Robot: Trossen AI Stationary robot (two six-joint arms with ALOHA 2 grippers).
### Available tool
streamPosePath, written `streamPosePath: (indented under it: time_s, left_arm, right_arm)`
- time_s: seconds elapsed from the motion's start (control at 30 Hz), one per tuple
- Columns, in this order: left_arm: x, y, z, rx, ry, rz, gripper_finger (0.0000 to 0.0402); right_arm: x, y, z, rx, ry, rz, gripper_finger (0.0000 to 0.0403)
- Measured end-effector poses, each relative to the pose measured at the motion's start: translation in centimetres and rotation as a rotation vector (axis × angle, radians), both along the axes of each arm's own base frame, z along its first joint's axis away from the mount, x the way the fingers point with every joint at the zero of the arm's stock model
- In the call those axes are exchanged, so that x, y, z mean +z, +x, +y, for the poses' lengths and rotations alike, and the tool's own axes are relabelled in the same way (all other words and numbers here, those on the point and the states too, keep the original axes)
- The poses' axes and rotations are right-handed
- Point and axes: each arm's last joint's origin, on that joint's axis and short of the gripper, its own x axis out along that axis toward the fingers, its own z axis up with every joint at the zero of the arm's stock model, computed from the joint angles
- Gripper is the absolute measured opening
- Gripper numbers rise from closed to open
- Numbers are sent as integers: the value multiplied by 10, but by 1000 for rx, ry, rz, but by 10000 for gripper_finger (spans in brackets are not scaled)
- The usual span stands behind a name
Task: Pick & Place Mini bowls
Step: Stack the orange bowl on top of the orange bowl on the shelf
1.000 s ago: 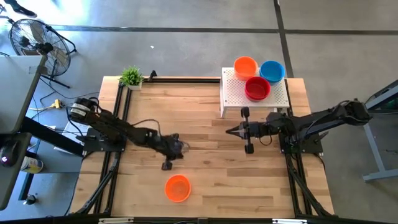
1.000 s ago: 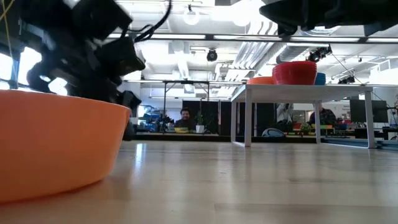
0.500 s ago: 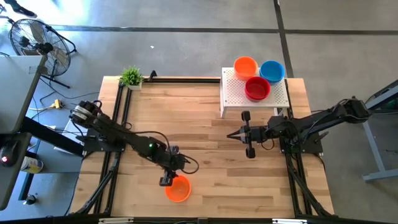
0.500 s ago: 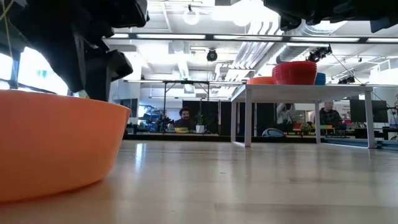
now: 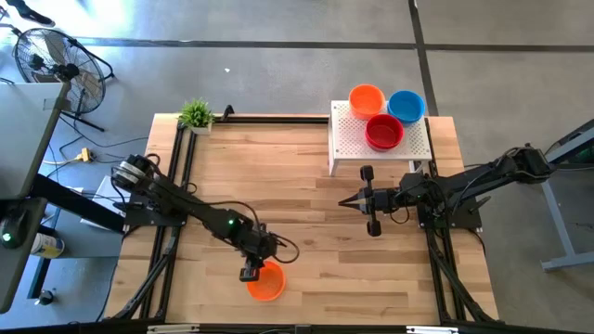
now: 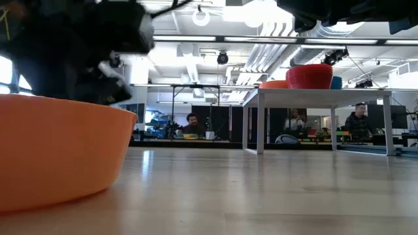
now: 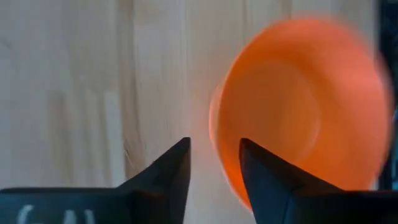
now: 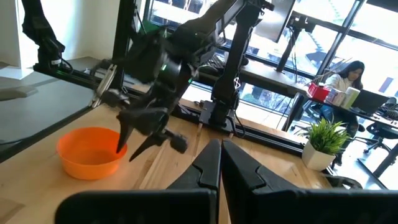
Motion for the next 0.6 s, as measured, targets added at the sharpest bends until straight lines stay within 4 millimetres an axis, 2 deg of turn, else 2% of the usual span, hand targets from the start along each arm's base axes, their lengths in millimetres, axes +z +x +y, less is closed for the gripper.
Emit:
streamPosePath:
  time_s: [0.17,0.3,0.47,0.6]
  left_arm:
    - [-16,5,-2,-6,-1,32,80]
    - [-13,11,3,20,2,0,15]
    - [2,30,23,89,50,-77,10]
    - [11,50,55,176,75,-210,5]
  right_arm:
    - [0,0,0,0,0,3,2]
    - [0,0,0,0,0,5,1]
    - [0,0,0,0,0,4,1]
    - [0,0,0,0,2,5,2]
